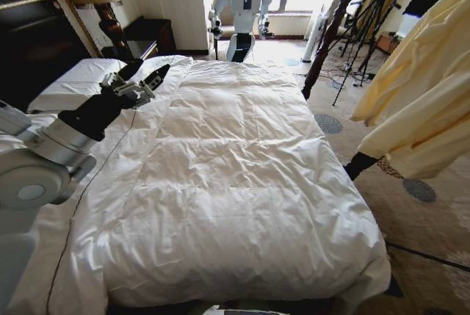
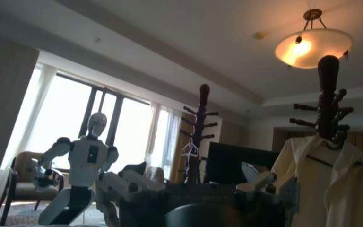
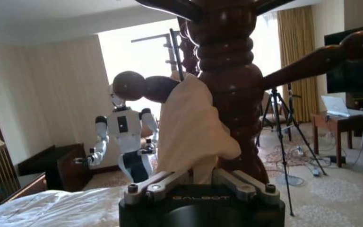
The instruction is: Pick up the clothes from the bed and hang them on the clothes hanger.
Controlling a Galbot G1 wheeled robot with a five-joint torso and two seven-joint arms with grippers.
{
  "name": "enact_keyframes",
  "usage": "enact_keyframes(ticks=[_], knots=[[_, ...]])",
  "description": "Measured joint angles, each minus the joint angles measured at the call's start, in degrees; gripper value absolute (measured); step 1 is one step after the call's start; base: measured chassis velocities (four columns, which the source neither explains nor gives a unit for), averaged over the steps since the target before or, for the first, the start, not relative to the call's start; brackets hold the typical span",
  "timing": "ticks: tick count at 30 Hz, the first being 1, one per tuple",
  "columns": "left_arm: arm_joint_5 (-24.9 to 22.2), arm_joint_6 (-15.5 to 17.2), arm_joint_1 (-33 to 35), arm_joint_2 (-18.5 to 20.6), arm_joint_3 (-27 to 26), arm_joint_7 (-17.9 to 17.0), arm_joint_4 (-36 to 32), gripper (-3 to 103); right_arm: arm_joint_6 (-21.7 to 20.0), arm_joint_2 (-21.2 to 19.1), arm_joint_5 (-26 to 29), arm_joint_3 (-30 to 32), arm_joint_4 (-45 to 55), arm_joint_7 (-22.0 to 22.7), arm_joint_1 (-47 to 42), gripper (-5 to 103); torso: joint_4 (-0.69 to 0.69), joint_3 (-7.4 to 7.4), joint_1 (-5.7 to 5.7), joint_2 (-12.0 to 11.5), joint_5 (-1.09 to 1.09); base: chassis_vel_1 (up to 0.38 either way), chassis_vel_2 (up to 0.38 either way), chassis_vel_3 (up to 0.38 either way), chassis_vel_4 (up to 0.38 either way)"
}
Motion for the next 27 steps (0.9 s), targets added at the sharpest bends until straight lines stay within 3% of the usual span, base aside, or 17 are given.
enact_keyframes(ticks=[8, 13, 19, 27], knots=[[0.5, 0.0, -0.8, -0.1, 1.8, -0.1, -0.1, 100, -0.4, -1.1, 0.8, -1.0, -0.3, -0.1, -1.1, 0, -0.04, -0.01, -0.01, 0.0, 0.03, 0.0, 0.0, 0.0, 0.0], [0.5, -0.3, -1.4, -0.1, 2.7, -0.1, -0.2, 100, -1.6, 2.1, 1.7, -1.2, -1.8, 1.3, -0.7, 0, 0.01, 0.0, 0.0, 0.0, -0.01, 0.0, 0.0, 0.0, 0.0], [0.5, -0.5, -0.5, -0.6, 2.1, 0.3, -0.2, 100, -2.5, 5.9, 1.8, -1.4, -2.4, 3.0, 0.0, 0, -0.03, 0.0, -0.01, 0.0, 0.01, 0.0, 0.0, 0.0, 0.0], [1.1, -0.7, 0.7, -1.5, 1.3, 0.9, -0.2, 100, -2.8, 4.6, 1.7, -1.9, -0.2, 3.0, -0.7, 0, 0.0, 0.0, -0.01, 0.0, -0.02, 0.0, 0.0, 0.0, 0.0]])
